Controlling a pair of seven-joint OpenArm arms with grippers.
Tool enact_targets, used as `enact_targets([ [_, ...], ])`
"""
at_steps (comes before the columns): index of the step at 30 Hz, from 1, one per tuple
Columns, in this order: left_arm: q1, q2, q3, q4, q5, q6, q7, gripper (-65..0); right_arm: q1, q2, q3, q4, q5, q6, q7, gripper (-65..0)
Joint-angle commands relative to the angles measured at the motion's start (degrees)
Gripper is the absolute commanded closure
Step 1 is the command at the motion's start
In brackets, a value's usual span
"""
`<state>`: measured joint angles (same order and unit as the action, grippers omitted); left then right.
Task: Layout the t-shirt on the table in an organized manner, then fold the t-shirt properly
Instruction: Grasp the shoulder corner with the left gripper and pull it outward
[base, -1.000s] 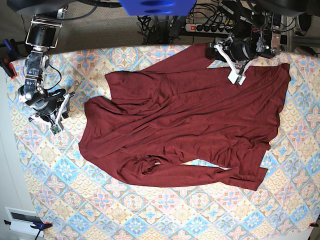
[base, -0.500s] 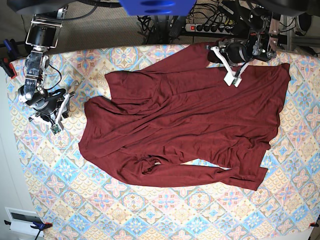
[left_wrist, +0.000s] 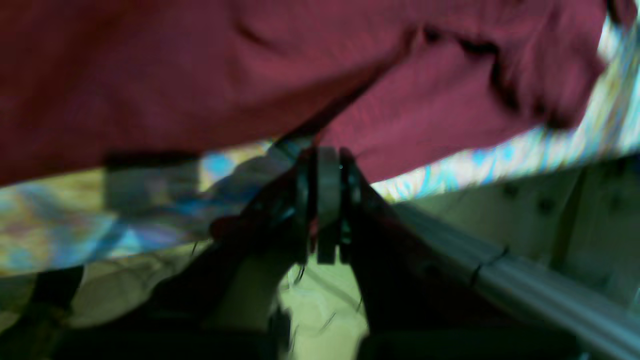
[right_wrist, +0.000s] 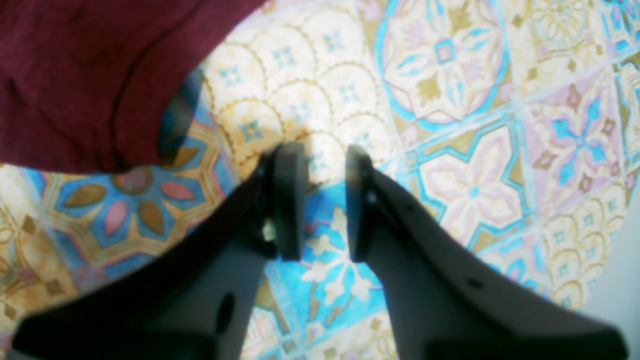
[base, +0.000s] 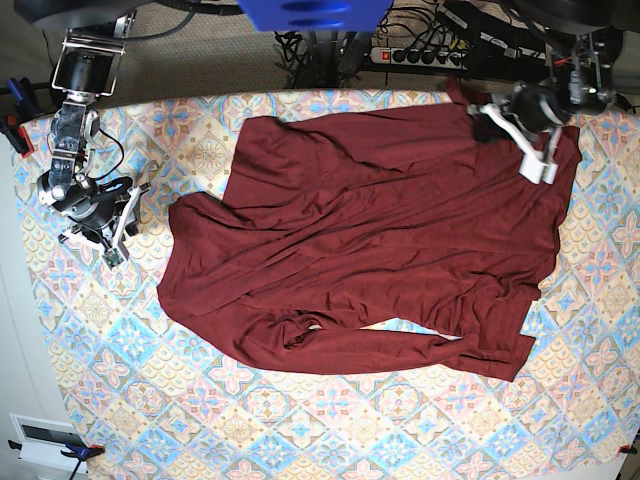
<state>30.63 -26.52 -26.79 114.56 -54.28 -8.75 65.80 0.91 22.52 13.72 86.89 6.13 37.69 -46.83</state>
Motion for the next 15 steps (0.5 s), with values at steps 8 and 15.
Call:
enact_targets([
  [8, -0.61, -0.77, -12.91, 0.82, -4.31, -0.17, -0.79, 0.0, -1.30, -0.15, -4.26, 5.02, 1.39, 0.07, -2.53, -13.3],
  [15, -0.61, -0.95, -14.40, 0.73, -4.40, -0.17, -0.79, 0.0, -5.08, -1.47, -4.44, 9.24, 4.37, 0.07, -3.24, -13.4],
])
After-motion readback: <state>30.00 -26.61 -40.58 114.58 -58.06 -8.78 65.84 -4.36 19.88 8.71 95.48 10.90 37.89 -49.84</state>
